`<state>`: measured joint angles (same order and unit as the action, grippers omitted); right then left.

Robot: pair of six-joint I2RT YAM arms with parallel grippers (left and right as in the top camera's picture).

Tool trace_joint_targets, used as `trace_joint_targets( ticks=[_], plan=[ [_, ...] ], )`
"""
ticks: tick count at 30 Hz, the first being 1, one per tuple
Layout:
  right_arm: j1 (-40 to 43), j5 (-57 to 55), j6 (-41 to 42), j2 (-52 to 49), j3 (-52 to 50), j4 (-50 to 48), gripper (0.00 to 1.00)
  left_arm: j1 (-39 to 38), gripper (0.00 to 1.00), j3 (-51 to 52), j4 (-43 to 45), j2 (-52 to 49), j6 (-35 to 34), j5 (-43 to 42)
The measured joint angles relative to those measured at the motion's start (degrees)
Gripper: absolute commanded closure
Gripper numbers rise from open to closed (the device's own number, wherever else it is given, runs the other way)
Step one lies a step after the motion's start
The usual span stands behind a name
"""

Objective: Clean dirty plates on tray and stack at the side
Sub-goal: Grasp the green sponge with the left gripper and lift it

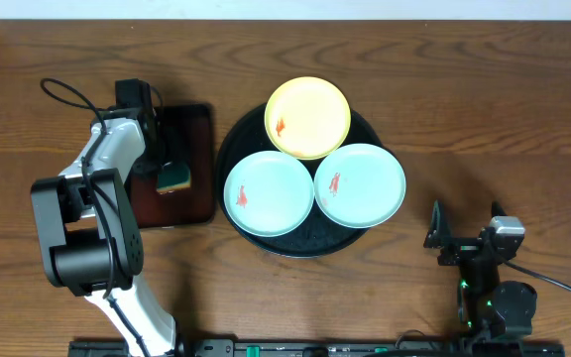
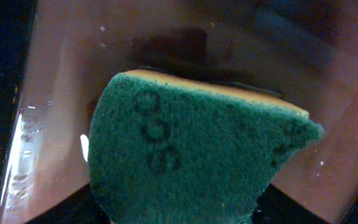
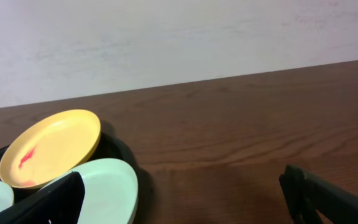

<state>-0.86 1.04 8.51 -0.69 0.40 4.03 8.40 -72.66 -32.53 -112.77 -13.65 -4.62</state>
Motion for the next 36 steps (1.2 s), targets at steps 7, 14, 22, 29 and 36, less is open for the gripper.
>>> trace_joint_targets(
  ticks=[7,14,22,29,36],
  plan=[
    [0.00,0.00,-0.02,0.00,0.00,0.00,0.01,0.00,0.68,0.00,0.00,0.00,0.81,-0.98],
    [0.00,0.00,-0.02,0.00,0.00,0.00,0.01,0.00,0.85,0.00,0.17,0.00,1.29,-1.03],
    [0.00,0.00,-0.02,0.00,0.00,0.00,0.01,0.00,0.92,0.17,-0.22,5.84,1.40,-1.03],
    [0.00,0.00,-0.02,0.00,0.00,0.00,0.01,0.00,0.93,0.17,0.00,17.90,1.25,-1.03],
    [0.00,0.00,-0.02,0.00,0.00,0.00,0.01,0.00,0.93,0.22,3.67,15.61,1.25,-1.03]
  ],
)
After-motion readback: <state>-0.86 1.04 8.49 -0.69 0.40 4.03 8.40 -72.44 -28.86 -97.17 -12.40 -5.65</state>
